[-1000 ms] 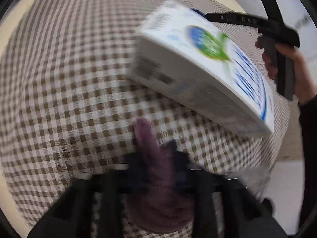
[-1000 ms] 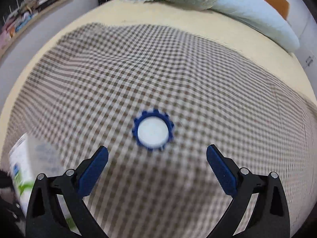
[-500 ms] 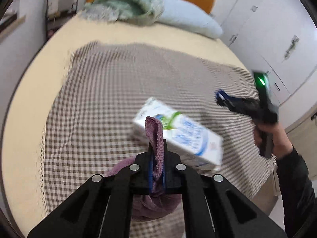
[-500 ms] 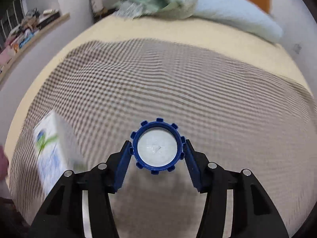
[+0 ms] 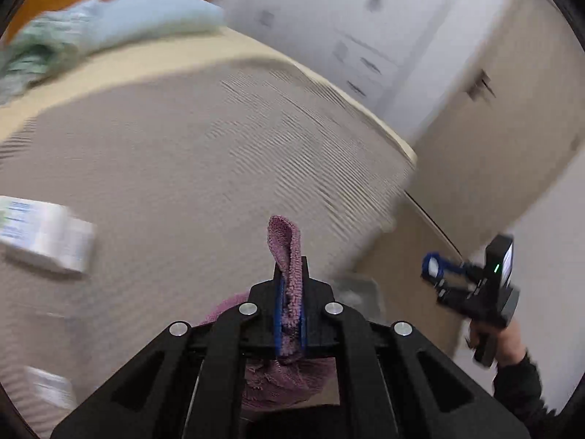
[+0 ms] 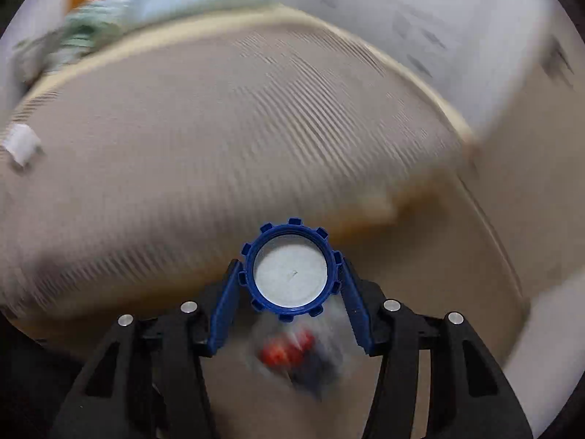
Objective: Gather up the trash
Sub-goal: 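Carry the cap and cloth to the wastebasket and open both tools over it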
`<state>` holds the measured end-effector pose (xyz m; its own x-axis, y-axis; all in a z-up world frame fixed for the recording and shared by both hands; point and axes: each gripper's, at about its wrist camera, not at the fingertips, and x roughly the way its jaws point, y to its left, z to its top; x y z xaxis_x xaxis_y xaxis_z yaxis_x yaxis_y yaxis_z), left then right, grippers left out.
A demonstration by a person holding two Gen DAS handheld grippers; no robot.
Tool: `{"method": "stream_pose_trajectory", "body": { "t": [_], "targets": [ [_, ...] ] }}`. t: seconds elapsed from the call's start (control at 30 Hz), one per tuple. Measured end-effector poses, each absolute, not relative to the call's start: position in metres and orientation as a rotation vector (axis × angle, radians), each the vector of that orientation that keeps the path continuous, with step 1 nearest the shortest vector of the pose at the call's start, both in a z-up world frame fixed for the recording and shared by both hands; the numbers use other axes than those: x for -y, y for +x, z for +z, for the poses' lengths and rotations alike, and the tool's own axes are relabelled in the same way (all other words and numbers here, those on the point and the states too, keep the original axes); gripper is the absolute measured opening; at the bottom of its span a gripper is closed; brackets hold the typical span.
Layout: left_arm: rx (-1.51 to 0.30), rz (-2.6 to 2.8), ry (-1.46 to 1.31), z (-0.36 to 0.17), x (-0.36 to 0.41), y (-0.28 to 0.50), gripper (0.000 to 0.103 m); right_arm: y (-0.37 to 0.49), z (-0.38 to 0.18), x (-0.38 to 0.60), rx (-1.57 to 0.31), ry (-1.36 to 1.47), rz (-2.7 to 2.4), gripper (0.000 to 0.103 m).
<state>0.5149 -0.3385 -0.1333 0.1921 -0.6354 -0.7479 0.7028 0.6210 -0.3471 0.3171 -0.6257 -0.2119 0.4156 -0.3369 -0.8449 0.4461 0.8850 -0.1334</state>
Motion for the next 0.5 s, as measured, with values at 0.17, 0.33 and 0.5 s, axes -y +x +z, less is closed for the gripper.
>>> {"method": "stream_pose_trajectory", "body": {
  "t": [0.17, 0.33, 0.5],
  "targets": [
    [-1.221, -1.093, 0.171, -0.216, 0.453, 0.437, 0.004, 0.192, -0.316, 0.652, -1.179, 0.437, -0.623, 0.052],
    [-1.444, -1.122, 0.367, -0.310, 0.550, 0.386, 0.004, 0.150, -0.381, 0.650, -1.265, 0.563, -0.591, 0.052],
    [-1.560, -1.111, 0.478, -0.364, 0.625, 0.366, 0.005, 0.150, -0.403, 0.677, -1.245, 0.631, -0.603, 0.052]
  ]
}}
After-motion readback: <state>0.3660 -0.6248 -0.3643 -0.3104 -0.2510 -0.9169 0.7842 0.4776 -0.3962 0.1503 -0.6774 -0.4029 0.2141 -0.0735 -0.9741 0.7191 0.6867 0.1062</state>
